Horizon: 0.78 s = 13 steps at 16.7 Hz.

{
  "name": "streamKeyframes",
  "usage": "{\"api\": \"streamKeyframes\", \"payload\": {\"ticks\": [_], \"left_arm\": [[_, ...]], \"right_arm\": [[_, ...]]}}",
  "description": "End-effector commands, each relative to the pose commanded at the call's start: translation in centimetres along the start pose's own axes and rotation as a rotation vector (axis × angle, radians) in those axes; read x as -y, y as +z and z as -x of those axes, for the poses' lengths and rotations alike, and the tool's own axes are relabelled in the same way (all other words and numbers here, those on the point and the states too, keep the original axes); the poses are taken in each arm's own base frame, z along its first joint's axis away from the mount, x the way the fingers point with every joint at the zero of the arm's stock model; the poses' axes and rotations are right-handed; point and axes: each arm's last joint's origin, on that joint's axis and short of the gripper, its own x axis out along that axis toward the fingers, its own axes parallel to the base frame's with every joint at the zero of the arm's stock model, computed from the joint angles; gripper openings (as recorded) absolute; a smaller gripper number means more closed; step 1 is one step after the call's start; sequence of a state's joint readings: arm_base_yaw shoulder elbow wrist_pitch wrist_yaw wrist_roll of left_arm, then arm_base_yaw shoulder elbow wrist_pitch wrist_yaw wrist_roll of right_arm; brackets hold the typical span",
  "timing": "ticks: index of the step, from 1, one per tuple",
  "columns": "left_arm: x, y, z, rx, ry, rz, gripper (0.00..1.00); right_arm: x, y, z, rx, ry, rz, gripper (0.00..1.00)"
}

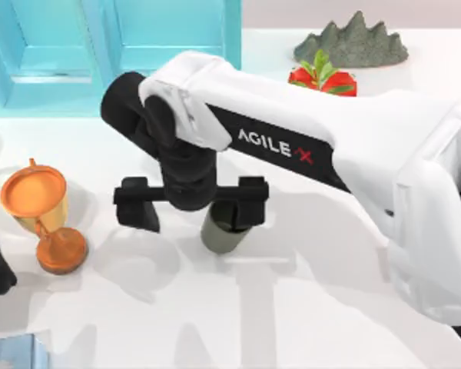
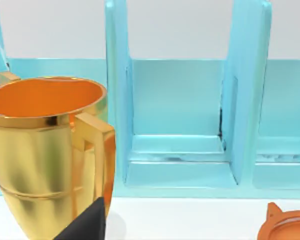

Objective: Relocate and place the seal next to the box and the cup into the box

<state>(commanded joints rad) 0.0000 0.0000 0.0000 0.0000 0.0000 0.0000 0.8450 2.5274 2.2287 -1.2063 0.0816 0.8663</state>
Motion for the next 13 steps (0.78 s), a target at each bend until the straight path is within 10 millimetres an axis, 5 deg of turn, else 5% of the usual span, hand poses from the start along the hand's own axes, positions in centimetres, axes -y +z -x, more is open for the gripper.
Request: {"api": "streamKeyframes", "payload": {"ticks": [13], "left_arm": [[0.00,0.00,0.00,0.000,0.000,0.000,1.00]], "right_arm": [[0.00,0.00,0.00,0.000,0.000,0.000,0.02]]}}
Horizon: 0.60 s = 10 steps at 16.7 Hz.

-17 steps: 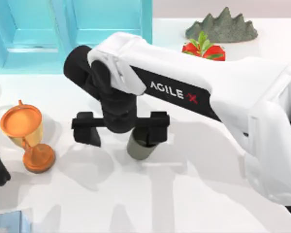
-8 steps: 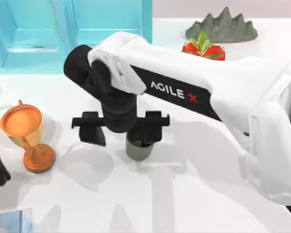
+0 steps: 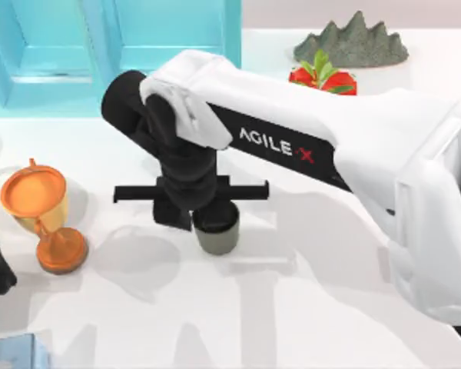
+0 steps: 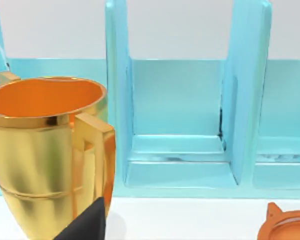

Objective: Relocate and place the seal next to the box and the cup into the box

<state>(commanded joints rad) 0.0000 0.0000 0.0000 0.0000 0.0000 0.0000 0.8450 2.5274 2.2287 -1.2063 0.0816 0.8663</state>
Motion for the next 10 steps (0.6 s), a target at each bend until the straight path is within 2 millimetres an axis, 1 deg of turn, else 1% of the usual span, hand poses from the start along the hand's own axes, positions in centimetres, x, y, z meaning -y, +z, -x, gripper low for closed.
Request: {"api": "streamKeyframes", "payload": {"ticks": [1,10], "left_arm": [[0.00,0.00,0.00,0.000,0.000,0.000,1.00],[0.00,0.00,0.00,0.000,0.000,0.000,1.00]], "right_arm": [[0.00,0.00,0.00,0.000,0.000,0.000,0.00],[0.02,-0.07,0.07,-0.001,-0.001,0.003,0.00]]}}
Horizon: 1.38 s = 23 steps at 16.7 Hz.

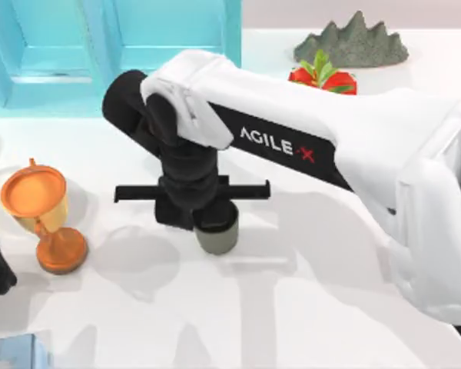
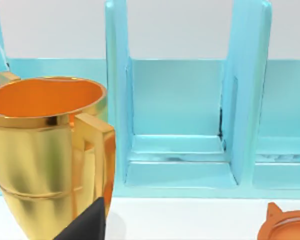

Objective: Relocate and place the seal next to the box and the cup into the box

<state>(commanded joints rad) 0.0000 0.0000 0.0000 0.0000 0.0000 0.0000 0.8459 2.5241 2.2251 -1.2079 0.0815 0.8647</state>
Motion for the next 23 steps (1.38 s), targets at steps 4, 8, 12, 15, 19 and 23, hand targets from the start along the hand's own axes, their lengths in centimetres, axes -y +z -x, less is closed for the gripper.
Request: {"api": "streamKeyframes", "payload": {"ticks": [4,8,12,15,19,23], "left_arm": [[0.0,0.0,0.0,0.000,0.000,0.000,1.00],[0.0,0.0,0.0,0.000,0.000,0.000,1.00],[0.0,0.0,0.0,0.000,0.000,0.000,1.00],[0.0,0.0,0.0,0.000,0.000,0.000,1.00],[0.0,0.0,0.0,0.000,0.000,0.000,1.00],[0.0,0.0,0.0,0.000,0.000,0.000,1.00]], "right_arm": [[2.9,0.9,2.9,-0.003,-0.001,0.003,0.00],[7.0,0.9,8.8,0.034,0.032,-0.001,0.00],[9.9,0.9,9.9,0.001,0.001,0.000,0.00],[9.7,0.8,9.9,0.004,0.002,0.003,0.00],[12.0,1.9,11.5,0.050,0.059,-0.002,0.00],[20.5,3.4,11.2,-0.005,0.025,-0.002,0.00]]}}
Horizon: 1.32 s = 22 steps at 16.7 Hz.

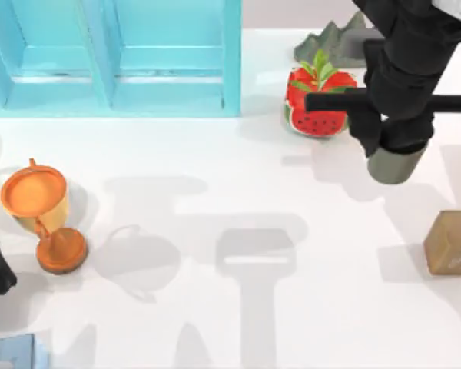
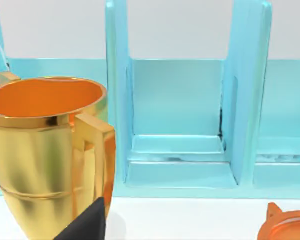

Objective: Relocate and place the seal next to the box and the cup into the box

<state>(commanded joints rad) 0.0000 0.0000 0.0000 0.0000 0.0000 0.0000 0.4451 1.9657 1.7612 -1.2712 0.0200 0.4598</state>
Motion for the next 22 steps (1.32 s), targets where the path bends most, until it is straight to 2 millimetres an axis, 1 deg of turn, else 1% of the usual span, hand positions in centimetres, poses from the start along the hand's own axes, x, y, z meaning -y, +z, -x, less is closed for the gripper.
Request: {"api": "streamKeyframes", "payload": {"ticks": [2,4,6,7,9,10,11,13,15,16,22], "left_arm": [[0.0,0.0,0.0,0.000,0.000,0.000,1.00],[0.0,0.0,0.0,0.000,0.000,0.000,1.00],[0.0,0.0,0.0,0.000,0.000,0.000,1.00],[0.0,0.0,0.0,0.000,0.000,0.000,1.00],[0.0,0.0,0.0,0.000,0.000,0.000,1.00],[0.0,0.0,0.0,0.000,0.000,0.000,1.00],[0.0,0.0,0.0,0.000,0.000,0.000,1.00],[0.0,0.0,0.0,0.000,0.000,0.000,1.00],[0.0,0.0,0.0,0.000,0.000,0.000,1.00],[0.0,0.0,0.0,0.000,0.000,0.000,1.00],[0.0,0.0,0.0,0.000,0.000,0.000,1.00]], "right_arm": [[6.0,0.3,-0.6,-0.056,-0.018,-0.002,0.00],[12.4,-0.5,-0.8,-0.098,-0.024,-0.002,0.00],[18.3,-2.4,-0.8,-0.121,-0.019,-0.003,0.00],[20.9,-3.6,-0.7,-0.120,-0.012,-0.003,0.00],[25.1,-6.6,-0.6,-0.113,-0.006,-0.002,0.00],[26.6,-8.2,-0.6,-0.114,-0.007,-0.002,0.00],[27.8,-9.8,-0.6,-0.112,-0.006,-0.002,0.00],[29.0,-12.3,-0.4,-0.085,0.006,-0.002,0.00],[29.4,-13.7,-0.2,-0.047,0.025,-0.001,0.00],[29.5,-13.9,-0.2,-0.037,0.029,0.000,0.00],[29.5,-13.8,-0.4,-0.039,0.026,0.005,0.00]]}}
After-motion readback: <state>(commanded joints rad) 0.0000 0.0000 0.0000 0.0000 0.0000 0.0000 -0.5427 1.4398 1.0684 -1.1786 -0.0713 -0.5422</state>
